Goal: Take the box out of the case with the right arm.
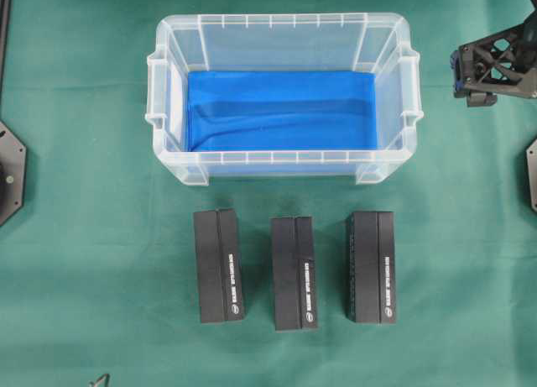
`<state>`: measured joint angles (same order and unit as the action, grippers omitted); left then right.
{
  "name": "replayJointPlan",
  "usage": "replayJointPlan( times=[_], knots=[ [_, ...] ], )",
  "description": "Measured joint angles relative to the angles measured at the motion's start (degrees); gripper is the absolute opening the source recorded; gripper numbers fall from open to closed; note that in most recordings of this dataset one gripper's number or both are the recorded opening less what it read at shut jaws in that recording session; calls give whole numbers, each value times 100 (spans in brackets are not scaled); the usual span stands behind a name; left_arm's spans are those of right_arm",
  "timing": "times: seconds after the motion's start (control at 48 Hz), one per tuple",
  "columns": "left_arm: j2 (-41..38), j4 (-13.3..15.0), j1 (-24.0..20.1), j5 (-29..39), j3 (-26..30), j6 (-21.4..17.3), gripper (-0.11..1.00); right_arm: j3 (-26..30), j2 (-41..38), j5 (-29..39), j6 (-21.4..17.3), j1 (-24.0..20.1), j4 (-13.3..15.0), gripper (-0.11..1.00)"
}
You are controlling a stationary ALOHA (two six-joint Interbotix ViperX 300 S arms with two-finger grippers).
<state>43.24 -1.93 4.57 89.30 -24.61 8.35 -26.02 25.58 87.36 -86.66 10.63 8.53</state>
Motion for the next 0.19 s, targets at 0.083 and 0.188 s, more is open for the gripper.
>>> replayJointPlan(
  times=[0.083, 0.188],
  knots=[
    [-9, 0, 0, 0, 0, 0, 0, 0, -9, 0, -9, 0, 0, 84],
    [0, -9, 0, 0, 0, 0, 0, 0, 0, 0, 0, 0, 0, 84]
  ],
)
